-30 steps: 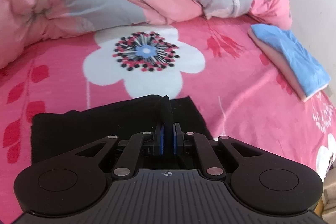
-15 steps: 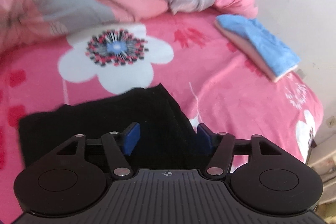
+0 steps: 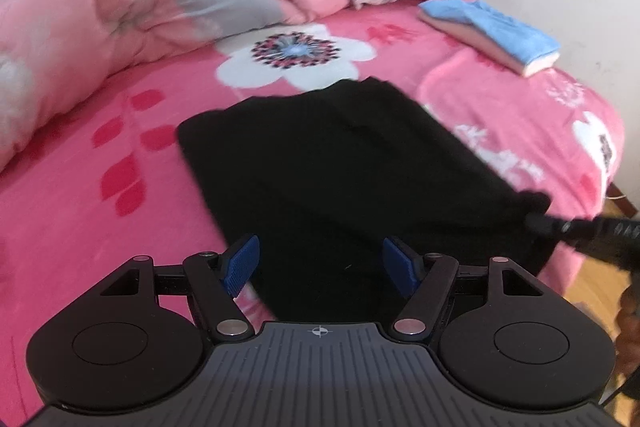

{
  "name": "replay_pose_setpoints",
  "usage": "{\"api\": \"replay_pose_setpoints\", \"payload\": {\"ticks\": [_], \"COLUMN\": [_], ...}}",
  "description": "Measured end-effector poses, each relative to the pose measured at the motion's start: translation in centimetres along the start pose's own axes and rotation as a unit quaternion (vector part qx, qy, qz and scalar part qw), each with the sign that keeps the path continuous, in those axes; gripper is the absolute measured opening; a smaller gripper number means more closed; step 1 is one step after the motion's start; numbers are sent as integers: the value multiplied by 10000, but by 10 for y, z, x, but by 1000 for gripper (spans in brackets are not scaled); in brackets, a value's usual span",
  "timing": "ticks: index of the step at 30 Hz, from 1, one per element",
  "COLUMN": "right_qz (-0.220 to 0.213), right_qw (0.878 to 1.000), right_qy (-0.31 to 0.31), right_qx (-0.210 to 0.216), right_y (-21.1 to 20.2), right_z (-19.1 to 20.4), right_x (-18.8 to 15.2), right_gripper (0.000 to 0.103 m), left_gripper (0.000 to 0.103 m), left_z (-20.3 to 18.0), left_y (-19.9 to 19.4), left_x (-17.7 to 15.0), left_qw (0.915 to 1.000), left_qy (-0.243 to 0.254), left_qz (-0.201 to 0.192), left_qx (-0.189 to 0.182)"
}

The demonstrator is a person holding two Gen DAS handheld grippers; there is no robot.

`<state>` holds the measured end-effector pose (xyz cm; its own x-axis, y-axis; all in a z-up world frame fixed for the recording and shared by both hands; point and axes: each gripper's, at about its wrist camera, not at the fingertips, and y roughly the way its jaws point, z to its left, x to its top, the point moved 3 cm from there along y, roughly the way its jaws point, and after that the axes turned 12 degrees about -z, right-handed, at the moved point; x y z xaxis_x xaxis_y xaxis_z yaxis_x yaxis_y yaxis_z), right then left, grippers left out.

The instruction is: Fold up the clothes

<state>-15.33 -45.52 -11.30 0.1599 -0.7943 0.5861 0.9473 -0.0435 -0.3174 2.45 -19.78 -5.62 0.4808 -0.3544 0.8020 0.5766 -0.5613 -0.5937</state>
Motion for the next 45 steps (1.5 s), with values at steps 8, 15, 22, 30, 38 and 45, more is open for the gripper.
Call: {"api": "replay_pose_setpoints", "payload": {"ticks": [8, 15, 22, 30, 38, 45], "right_qz": [-8, -41, -63, -125, -117, -130], "right_qw": [9987, 9977, 9967, 9979, 9986, 9993], "right_qy": [-329, -425, -517, -306, 34, -93], "right_qx": [-400, -535, -618, -556, -510, -335], "right_y": [12, 15, 20, 22, 21, 21], "right_z": [12, 13, 14, 9, 2, -2], "right_x": [2, 1, 1, -1, 0, -2], "right_gripper": [2, 2, 2, 2, 3, 2], "left_gripper": [69, 69, 69, 69, 74, 90], "left_z": [13, 21, 24, 27, 36, 51], "left_y": [3, 13, 23, 23, 30, 33], "left_x": [-7, -11, -18, -23, -29, -30], "left_qw": [9987, 9952, 9933, 9930, 9876, 9767], "left_qy": [-342, -684, -819, -904, -1175, -1680], "left_qz": [-372, -589, -645, -650, -970, -1027], "left_qx": [-120, -373, -489, -384, -386, -855]}}
